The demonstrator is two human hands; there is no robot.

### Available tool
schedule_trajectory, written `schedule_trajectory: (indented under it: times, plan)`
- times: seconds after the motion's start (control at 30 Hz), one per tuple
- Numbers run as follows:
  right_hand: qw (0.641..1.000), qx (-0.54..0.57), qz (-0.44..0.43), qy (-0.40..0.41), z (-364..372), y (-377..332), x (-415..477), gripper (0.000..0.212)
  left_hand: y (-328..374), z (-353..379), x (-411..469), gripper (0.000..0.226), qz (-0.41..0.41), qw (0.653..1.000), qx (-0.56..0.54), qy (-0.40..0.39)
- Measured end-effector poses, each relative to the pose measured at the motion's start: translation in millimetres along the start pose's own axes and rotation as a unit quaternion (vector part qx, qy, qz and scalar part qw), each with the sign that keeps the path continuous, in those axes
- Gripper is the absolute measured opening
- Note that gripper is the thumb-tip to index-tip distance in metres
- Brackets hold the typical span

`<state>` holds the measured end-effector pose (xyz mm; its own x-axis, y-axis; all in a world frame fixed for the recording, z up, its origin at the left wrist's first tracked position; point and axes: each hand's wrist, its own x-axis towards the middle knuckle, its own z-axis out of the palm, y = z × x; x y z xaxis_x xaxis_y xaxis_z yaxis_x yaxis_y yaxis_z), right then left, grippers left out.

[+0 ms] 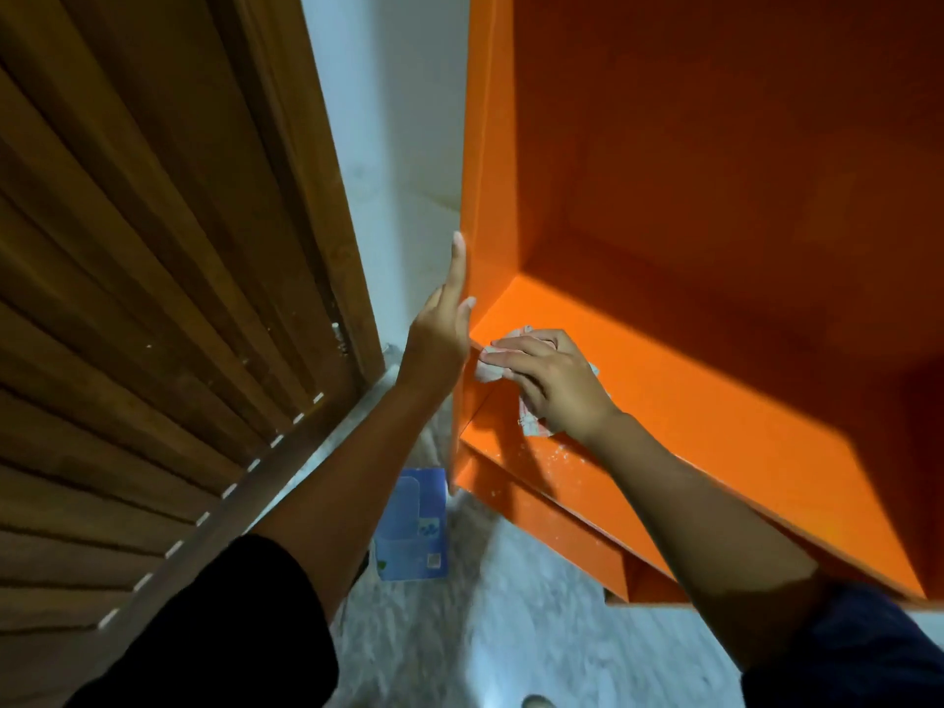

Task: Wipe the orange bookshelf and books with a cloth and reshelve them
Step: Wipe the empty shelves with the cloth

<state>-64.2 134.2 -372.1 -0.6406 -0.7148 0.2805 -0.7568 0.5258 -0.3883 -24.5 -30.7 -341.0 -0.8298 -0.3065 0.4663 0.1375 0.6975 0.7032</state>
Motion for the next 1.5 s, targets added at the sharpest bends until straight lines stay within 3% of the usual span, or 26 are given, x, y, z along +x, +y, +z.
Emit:
schedule_trajectory:
  times: [0.1, 0.4, 0.77, 0.9, 1.03, 1.1, 1.4, 1.5]
  plan:
    - [0.999, 0.011, 0.024, 0.025, -1, -12, -21, 0.035, -6, -1, -2, 0.056, 0.036, 0.999, -0.028, -0.003]
    - [0.979, 0.037, 0.144, 0.142, 28, -35, -123, 0.032, -13, 8, -12, 0.056, 0.009, 0.997, -0.075, -0.008]
    - [0.895, -0.057, 0.404, 0.181, 118, 112, -274, 0.042, -116, 139, -122, 0.048, 0.059, 0.991, -0.039, 0.117]
    - [0.838, -0.144, 0.510, 0.129, 144, 159, -297, 0.062, -161, 197, -166, 0.046, 0.074, 0.997, 0.025, 0.016]
    - [0.798, -0.195, 0.563, 0.087, 165, 197, -291, 0.037, -195, 232, -168, 0.047, -0.014, 0.987, 0.113, -0.112]
    - [0.802, -0.224, 0.550, 0.068, 169, 217, -281, 0.049, -209, 240, -166, 0.047, -0.031, 0.980, 0.151, -0.122]
    - [0.875, -0.176, 0.450, 0.017, 168, 276, -213, 0.045, -222, 250, -171, 0.047, -0.009, 0.977, 0.190, -0.099]
    - [0.915, -0.163, 0.369, 0.029, 171, 284, -189, 0.046, -223, 250, -172, 0.045, -0.008, 0.977, 0.190, -0.094]
